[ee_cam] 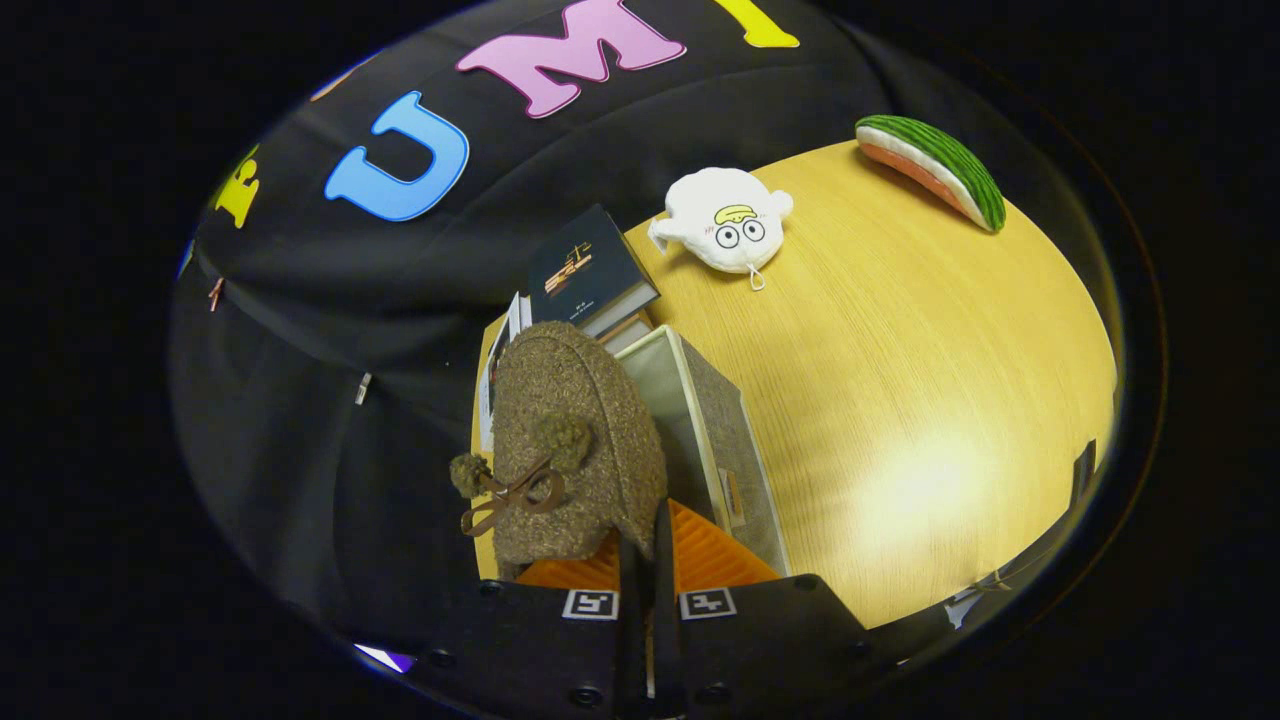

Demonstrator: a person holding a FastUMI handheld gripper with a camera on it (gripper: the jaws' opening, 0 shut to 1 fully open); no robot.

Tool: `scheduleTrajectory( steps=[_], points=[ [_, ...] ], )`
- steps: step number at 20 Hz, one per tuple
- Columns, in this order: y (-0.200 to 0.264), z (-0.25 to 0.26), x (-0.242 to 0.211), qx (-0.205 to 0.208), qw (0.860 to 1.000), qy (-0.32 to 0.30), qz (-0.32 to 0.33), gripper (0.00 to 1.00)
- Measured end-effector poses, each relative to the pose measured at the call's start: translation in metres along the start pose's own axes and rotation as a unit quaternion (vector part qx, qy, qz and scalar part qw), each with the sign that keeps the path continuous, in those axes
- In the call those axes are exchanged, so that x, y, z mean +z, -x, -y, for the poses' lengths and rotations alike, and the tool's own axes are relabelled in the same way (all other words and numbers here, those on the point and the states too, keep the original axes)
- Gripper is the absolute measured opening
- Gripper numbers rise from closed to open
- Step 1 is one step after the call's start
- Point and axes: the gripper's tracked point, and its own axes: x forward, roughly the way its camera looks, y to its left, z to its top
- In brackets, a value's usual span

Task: Open the storage box then place both shoes into the box .Put the left shoe in first, then the right shoe, with the right side of both shoes facing outward in a uniform manner.

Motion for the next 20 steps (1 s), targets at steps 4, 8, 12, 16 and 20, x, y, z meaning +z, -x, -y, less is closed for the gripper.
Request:
scheduleTrajectory(
  steps=[4, 8, 12, 16, 20],
  points=[
    [0.000, -0.013, -0.009, 0.019, 1.000, 0.011, -0.005, 0.34],
    [0.015, -0.034, 0.003, 0.048, 0.998, 0.012, 0.033, 0.98],
    [0.037, -0.032, 0.024, 0.052, 0.993, 0.061, 0.088, 0.99],
    [0.060, -0.012, 0.034, 0.034, 0.982, 0.110, 0.151, 0.98],
    [0.076, 0.003, 0.049, 0.017, 0.969, 0.147, 0.195, 0.98]
  ],
)
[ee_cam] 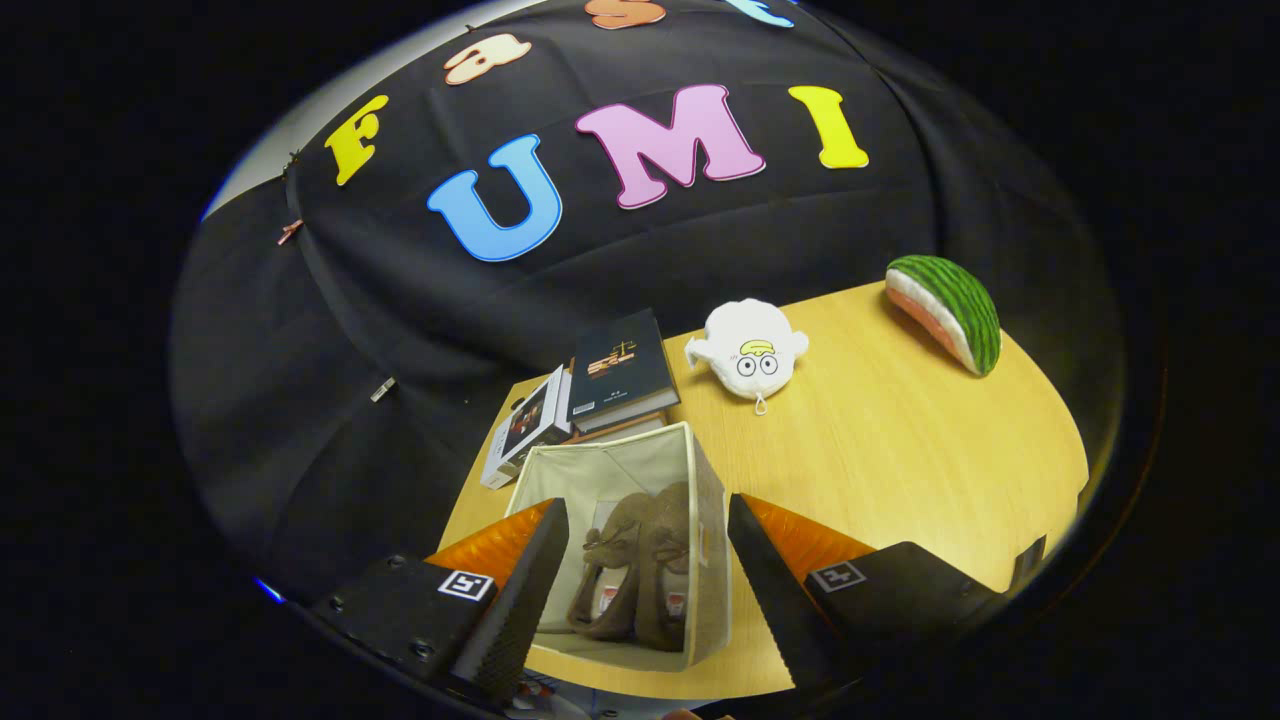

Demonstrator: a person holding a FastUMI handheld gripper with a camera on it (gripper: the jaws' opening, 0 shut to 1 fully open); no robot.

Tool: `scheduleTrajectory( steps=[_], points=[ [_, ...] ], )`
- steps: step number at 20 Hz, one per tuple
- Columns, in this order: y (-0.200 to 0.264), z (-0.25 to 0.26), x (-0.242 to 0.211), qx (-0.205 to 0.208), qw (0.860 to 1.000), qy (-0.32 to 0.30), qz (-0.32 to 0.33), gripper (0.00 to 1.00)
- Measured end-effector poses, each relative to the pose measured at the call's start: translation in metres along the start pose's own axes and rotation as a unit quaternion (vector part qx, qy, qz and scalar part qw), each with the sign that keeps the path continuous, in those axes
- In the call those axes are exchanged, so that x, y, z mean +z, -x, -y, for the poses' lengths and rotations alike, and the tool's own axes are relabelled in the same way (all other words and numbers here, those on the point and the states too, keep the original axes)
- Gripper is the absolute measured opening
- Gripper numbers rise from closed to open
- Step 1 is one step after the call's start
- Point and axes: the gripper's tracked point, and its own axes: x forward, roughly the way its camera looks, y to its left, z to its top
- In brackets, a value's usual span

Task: Open the storage box then place both shoes into the box .Put the left shoe in first, then the right shoe, with the right side of both shoes facing outward in a uniform manner.

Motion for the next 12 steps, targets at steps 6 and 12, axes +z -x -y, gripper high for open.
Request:
scheduleTrajectory(
  steps=[6, 12],
  points=[
    [0.024, 0.023, 0.047, -0.035, 0.987, 0.128, 0.088, 0.98],
    [0.060, 0.043, 0.126, -0.037, 0.955, 0.203, 0.214, 0.98]
  ],
)
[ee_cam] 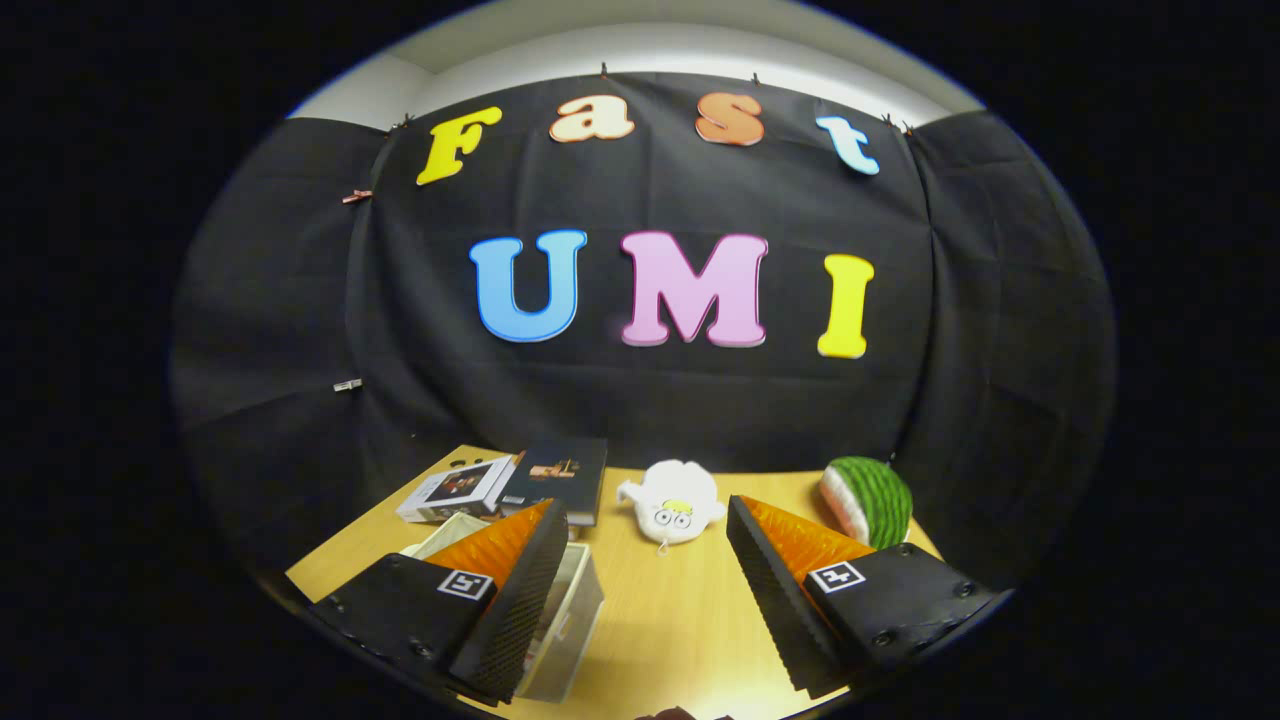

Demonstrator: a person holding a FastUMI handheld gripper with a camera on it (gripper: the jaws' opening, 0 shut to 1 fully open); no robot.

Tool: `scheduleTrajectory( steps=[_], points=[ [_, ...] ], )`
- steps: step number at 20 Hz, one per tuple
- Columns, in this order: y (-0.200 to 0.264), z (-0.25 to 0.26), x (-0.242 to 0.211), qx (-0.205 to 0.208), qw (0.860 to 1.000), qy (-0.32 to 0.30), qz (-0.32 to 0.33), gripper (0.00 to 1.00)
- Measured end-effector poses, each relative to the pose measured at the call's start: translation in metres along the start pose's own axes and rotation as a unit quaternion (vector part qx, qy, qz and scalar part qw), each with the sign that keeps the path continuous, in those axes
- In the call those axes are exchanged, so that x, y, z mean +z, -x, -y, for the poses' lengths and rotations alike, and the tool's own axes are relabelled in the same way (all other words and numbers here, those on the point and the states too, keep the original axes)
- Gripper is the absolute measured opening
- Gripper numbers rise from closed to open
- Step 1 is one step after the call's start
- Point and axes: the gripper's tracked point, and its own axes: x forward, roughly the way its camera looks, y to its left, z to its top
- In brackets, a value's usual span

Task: Open the storage box then place both shoes into the box .Put the left shoe in first, then the right shoe, with the right side of both shoes facing outward in a uniform manner.

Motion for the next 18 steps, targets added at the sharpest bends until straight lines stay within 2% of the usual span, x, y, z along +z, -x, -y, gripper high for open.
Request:
scheduleTrajectory(
  steps=[4, 8, 18],
  points=[
    [0.000, 0.036, 0.033, -0.001, 0.997, 0.051, 0.063, 0.98],
    [0.000, 0.066, 0.027, 0.000, 0.998, 0.029, 0.055, 0.98],
    [-0.010, 0.126, 0.007, -0.044, 0.998, 0.007, 0.048, 0.98]
  ],
)
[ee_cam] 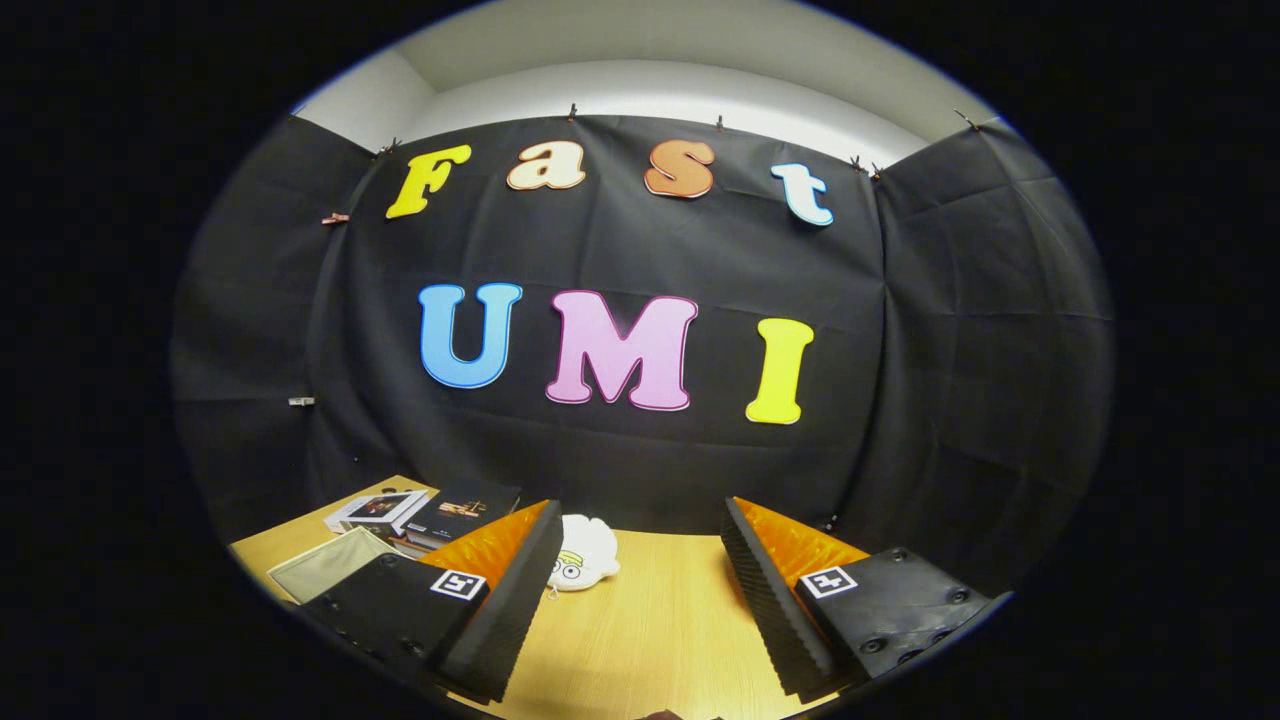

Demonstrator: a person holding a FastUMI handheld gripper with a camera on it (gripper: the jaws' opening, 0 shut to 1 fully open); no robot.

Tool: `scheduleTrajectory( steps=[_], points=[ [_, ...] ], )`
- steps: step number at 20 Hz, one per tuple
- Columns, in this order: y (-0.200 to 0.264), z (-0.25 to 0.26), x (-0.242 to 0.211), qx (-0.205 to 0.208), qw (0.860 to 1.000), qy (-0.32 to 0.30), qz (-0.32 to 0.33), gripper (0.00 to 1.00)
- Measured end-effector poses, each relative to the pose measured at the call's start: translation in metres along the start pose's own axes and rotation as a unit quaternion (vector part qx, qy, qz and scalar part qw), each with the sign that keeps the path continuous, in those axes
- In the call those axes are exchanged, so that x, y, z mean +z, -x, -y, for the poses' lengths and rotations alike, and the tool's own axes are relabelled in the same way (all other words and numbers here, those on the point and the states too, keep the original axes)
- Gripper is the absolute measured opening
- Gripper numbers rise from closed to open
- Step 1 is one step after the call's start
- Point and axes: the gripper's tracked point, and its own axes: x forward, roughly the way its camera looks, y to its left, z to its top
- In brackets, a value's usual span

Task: Open the storage box then place both shoes into the box .Put the left shoe in first, then the right shoe, with the right side of both shoes facing outward in a uniform manner.

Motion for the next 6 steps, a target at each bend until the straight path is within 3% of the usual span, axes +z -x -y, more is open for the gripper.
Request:
scheduleTrajectory(
  steps=[6],
  points=[
    [-0.0011, 0.0032, 0.0026, 0.000, 1.000, -0.017, -0.001, 0.98]
  ],
)
